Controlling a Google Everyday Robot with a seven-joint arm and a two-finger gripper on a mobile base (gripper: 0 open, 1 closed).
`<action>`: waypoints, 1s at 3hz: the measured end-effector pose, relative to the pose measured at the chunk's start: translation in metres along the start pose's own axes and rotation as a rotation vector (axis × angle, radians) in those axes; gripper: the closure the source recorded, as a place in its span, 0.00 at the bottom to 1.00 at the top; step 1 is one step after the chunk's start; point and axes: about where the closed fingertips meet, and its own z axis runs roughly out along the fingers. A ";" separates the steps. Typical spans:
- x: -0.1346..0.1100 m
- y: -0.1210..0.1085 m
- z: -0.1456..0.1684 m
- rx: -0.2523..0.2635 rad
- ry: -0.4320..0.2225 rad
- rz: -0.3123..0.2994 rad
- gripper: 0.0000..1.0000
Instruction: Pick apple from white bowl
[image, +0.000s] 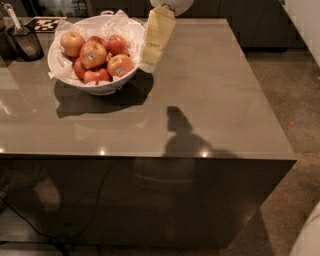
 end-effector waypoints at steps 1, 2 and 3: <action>-0.012 -0.008 0.006 0.012 -0.045 -0.016 0.00; -0.039 -0.027 0.029 -0.007 -0.058 -0.045 0.00; -0.104 -0.061 0.072 -0.049 -0.094 -0.104 0.00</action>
Offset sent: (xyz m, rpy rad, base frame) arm 0.0737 0.0831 -0.0065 0.0431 0.0107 0.1203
